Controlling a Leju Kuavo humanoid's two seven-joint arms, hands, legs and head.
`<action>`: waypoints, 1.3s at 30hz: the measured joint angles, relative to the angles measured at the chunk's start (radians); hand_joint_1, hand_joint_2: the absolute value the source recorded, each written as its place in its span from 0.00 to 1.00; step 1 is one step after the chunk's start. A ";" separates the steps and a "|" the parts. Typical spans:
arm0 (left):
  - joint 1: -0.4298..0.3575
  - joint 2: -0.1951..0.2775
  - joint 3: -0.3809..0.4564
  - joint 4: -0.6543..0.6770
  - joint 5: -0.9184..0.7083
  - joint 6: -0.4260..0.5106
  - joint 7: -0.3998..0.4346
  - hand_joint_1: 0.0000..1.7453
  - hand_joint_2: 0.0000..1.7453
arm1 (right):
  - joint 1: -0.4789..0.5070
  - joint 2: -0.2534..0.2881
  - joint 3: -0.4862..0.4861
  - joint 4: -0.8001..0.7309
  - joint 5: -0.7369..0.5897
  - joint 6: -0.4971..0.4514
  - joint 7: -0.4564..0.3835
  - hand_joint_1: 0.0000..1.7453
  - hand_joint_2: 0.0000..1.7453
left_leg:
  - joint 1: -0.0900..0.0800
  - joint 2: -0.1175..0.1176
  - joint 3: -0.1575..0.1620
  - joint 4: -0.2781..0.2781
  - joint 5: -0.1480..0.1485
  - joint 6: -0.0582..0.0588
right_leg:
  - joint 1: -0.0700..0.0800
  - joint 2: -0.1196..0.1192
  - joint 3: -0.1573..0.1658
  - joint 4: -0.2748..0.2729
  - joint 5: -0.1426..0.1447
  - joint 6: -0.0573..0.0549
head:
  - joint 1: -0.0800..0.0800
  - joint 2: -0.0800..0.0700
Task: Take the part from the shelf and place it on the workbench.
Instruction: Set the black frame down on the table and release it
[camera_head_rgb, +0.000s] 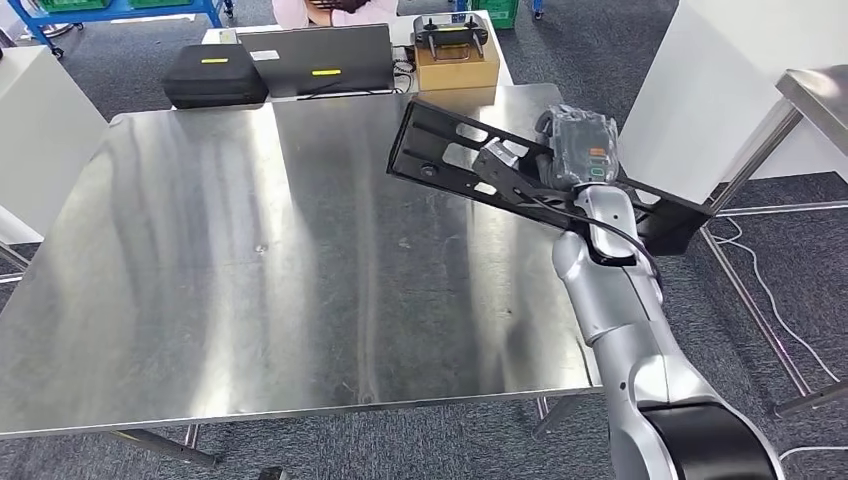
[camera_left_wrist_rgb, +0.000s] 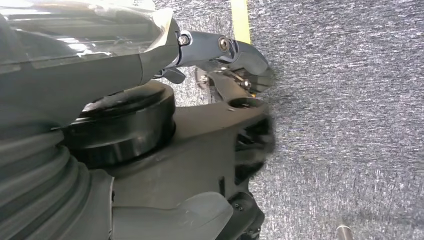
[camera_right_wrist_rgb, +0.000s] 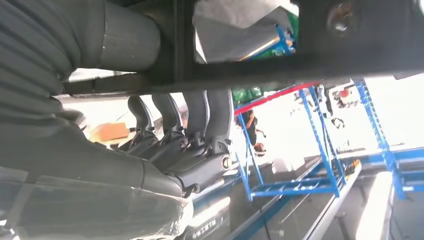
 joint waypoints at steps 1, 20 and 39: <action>0.000 -0.001 0.001 0.000 0.000 0.000 0.000 0.00 1.00 | -0.013 0.010 0.005 0.025 0.003 0.000 0.002 1.00 1.00 | 0.002 0.000 -0.035 0.069 -0.030 -0.003 | 0.000 0.000 0.000 0.000 0.000 -0.001 | -0.001 0.000; -0.015 -0.012 0.002 -0.005 -0.018 -0.005 0.026 0.00 1.00 | -0.049 0.149 0.091 0.190 0.025 -0.011 -0.078 1.00 1.00 | -0.030 -0.012 0.069 -0.151 0.090 0.060 | 0.031 -0.003 -0.123 0.222 -0.082 0.025 | 0.000 0.000; -0.029 -0.027 0.007 -0.011 -0.014 0.003 0.053 0.00 1.00 | 0.002 0.262 0.391 0.191 -0.242 0.004 -0.089 1.00 1.00 | -0.040 -0.012 0.075 -0.151 0.082 0.059 | 0.054 -0.003 -0.003 -0.012 0.010 -0.020 | -0.009 0.000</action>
